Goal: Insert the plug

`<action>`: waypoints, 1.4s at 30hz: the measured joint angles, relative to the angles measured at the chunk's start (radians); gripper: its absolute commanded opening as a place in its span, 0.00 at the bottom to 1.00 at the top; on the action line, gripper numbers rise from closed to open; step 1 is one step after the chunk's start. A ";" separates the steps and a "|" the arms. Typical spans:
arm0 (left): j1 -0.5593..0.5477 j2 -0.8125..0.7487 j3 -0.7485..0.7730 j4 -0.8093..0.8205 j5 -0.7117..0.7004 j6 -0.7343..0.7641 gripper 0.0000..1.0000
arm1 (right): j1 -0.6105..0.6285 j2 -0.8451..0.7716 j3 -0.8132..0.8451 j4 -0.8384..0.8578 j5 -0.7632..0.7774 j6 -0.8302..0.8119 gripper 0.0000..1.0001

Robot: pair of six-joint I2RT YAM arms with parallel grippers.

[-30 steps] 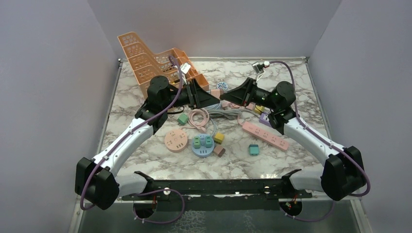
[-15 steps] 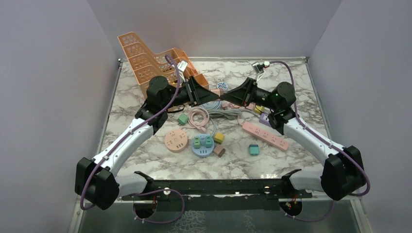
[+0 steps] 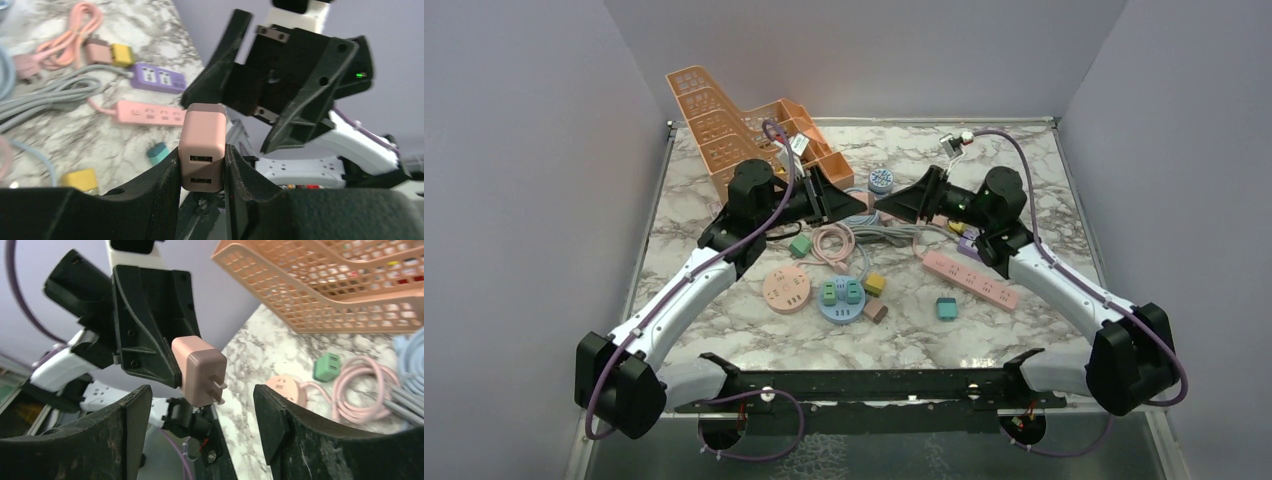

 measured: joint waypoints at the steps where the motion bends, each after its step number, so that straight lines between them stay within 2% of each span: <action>1: 0.002 -0.010 -0.001 -0.046 -0.021 0.025 0.03 | 0.000 -0.008 -0.001 -0.033 0.018 -0.018 0.75; 7: 0.011 -0.075 -0.001 -0.376 -0.214 0.194 0.03 | 0.000 -0.083 -0.023 -0.196 0.134 -0.118 0.74; 12: 0.012 -0.093 0.010 -0.637 -0.405 0.277 0.00 | 0.000 -0.100 -0.048 -0.275 0.188 -0.161 0.73; 16: 0.012 -0.106 0.015 -0.824 -0.578 0.257 0.00 | 0.000 -0.100 -0.063 -0.339 0.222 -0.181 0.72; 20: 0.012 -0.120 0.015 -0.950 -0.690 0.180 0.00 | 0.000 -0.100 -0.066 -0.388 0.258 -0.198 0.71; 30: 0.013 -0.067 -0.026 -1.032 -0.806 0.034 0.00 | 0.000 -0.100 -0.066 -0.482 0.331 -0.232 0.70; 42: 0.013 0.026 -0.061 -1.046 -0.834 -0.021 0.00 | 0.000 -0.099 -0.066 -0.545 0.386 -0.243 0.69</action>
